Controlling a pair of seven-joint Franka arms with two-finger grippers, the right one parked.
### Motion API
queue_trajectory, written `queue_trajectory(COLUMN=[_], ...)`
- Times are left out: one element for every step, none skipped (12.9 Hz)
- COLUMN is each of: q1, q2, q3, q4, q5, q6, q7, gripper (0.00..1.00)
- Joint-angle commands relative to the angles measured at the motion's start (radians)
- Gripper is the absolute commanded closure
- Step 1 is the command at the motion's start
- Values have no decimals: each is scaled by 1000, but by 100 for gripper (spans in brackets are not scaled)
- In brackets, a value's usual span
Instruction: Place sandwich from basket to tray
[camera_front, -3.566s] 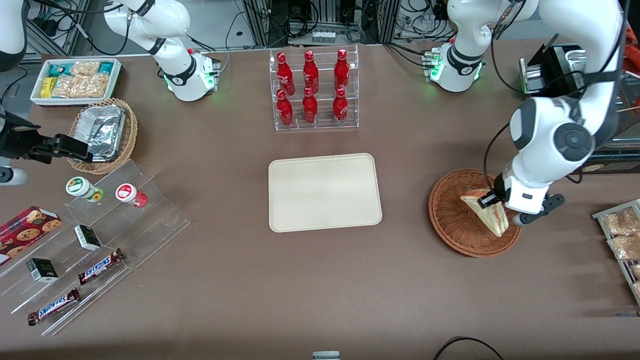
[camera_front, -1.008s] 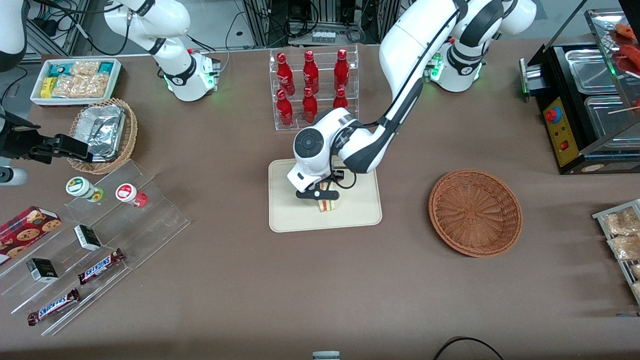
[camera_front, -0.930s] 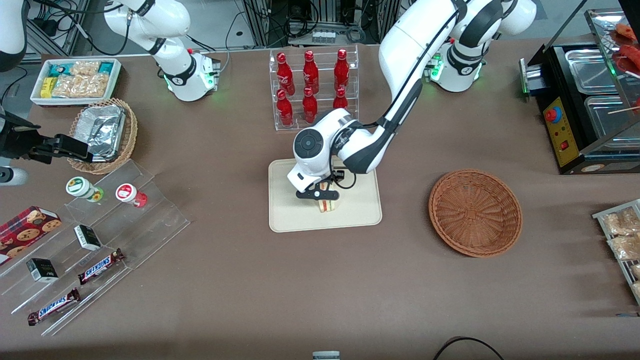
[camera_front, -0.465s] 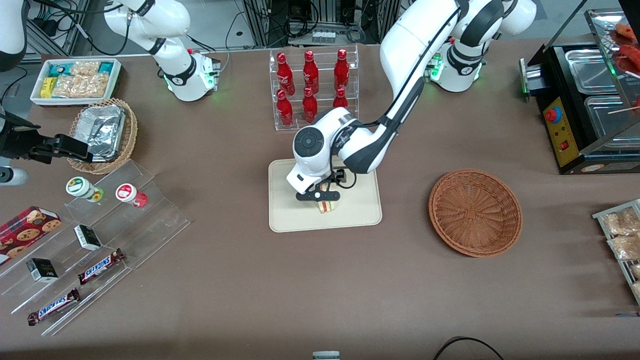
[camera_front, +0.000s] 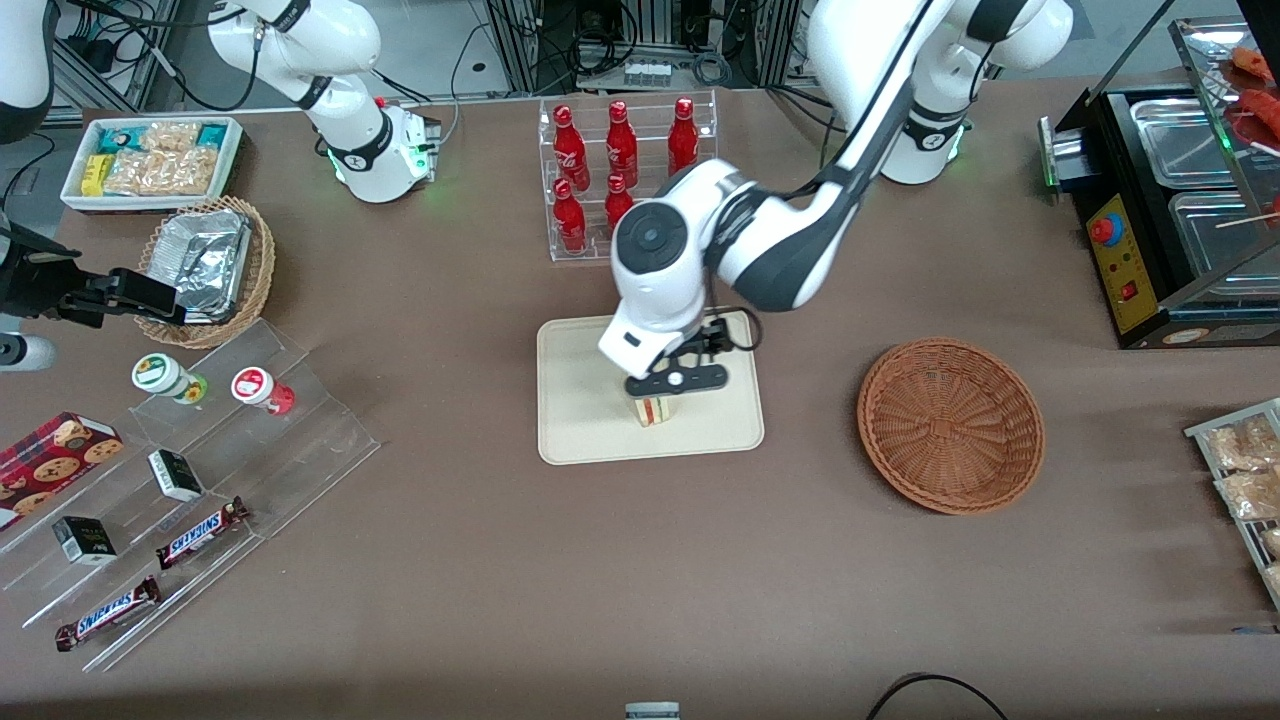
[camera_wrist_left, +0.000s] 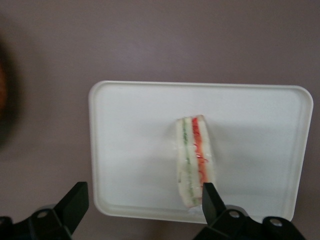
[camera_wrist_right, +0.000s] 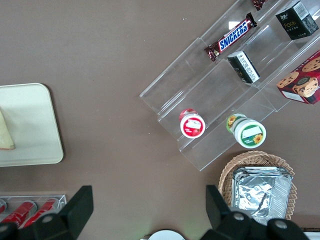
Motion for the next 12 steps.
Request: queue_trajectory(q1=[-5,-5,-7,-7,-7,-7,-7,-7,-7,-7,-7,-7], q2=[-129,-181,-230,-279,-321,-348,-362,-382,-401,-421,-439,-453], q3=[68,114,151,183,212,245,275,315,349,387,423,458], q4=[-63,-101,-143,-183,-217,-229,-229,-226,-226,-226,-226,-226], q5=[-4,-21,-47,-52,-52,-52,-53,-55,-55,-55,-55,-55], q6=[-71,-76,-79,-79,-86,-108,-135,-166,-184,-197,-215,-235], q7=[43,103,158,213,261,304,361,423,468,514,568,626], gripper=[0,0,0,0,0,0,0,0,0,0,0,0])
